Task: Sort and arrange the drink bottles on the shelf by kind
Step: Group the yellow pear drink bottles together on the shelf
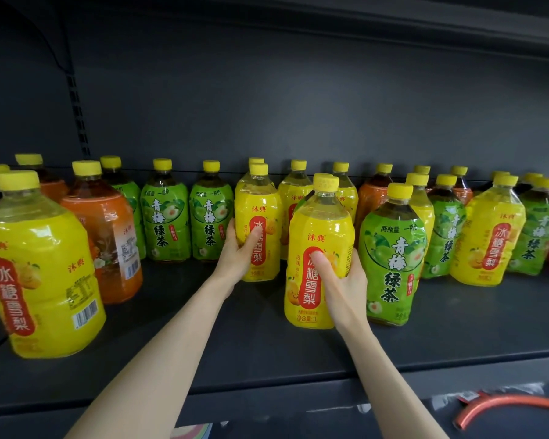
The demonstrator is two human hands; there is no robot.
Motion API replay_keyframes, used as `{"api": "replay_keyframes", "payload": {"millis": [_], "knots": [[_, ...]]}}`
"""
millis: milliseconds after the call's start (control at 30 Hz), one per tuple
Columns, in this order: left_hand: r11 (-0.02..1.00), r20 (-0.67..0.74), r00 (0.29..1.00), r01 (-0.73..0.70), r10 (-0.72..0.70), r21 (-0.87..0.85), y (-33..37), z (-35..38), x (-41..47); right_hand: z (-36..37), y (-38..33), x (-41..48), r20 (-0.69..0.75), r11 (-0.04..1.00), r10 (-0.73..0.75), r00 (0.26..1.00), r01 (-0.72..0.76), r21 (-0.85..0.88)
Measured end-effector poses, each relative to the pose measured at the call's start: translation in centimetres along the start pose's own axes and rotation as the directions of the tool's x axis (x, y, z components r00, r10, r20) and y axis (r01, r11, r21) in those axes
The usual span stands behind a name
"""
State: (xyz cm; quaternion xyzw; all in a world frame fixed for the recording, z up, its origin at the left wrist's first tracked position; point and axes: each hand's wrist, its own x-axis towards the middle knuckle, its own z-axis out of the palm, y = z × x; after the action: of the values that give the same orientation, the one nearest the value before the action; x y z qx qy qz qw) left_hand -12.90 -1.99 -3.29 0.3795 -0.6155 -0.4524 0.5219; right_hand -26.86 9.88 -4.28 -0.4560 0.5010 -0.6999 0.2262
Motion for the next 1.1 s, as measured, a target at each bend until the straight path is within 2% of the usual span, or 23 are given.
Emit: {"api": "replay_keyframes", "payload": {"millis": [133, 267, 367, 500, 700, 867, 1100], "knots": [[0.997, -0.086, 0.995, 0.063, -0.060, 0.040, 0.0, -1.1, -1.5, 0.0, -0.5, -0.3, -0.002, 1.000, 0.001, 1.000, -0.001, 0.001], [0.994, -0.143, 0.985, -0.094, 0.101, 0.057, 1.4, -2.0, -4.2, 1.0, -1.0, -1.2, 0.072, 1.000, 0.020, 0.997, -0.020, 0.009], [0.984, -0.077, 0.982, -0.175, 0.172, -0.036, 3.3, -2.0, -6.0, 2.9, -1.2, -1.9, 0.176, 1.000, 0.009, 0.984, -0.013, 0.023], [0.976, 0.056, 0.983, -0.166, 0.175, -0.139, 4.6, -2.0, -6.6, 5.3, -1.2, -2.0, 0.245, 1.000, 0.016, 0.969, -0.014, -0.011], [0.979, 0.096, 0.975, -0.193, 0.199, -0.065, 4.1, -2.0, -5.4, 5.6, -0.7, -0.7, 0.359, 0.999, 0.040, 0.933, -0.040, -0.008], [0.963, 0.025, 0.970, -0.243, 0.242, 0.115, 3.2, -2.4, -3.9, 3.6, 0.7, -0.4, 0.429, 0.991, 0.108, 0.897, -0.065, -0.115], [0.969, 0.138, 0.965, -0.236, 0.224, 0.078, 3.0, -2.0, -2.4, 3.1, 1.0, 0.4, 0.423, 0.977, 0.081, 0.903, 0.013, -0.215]]}}
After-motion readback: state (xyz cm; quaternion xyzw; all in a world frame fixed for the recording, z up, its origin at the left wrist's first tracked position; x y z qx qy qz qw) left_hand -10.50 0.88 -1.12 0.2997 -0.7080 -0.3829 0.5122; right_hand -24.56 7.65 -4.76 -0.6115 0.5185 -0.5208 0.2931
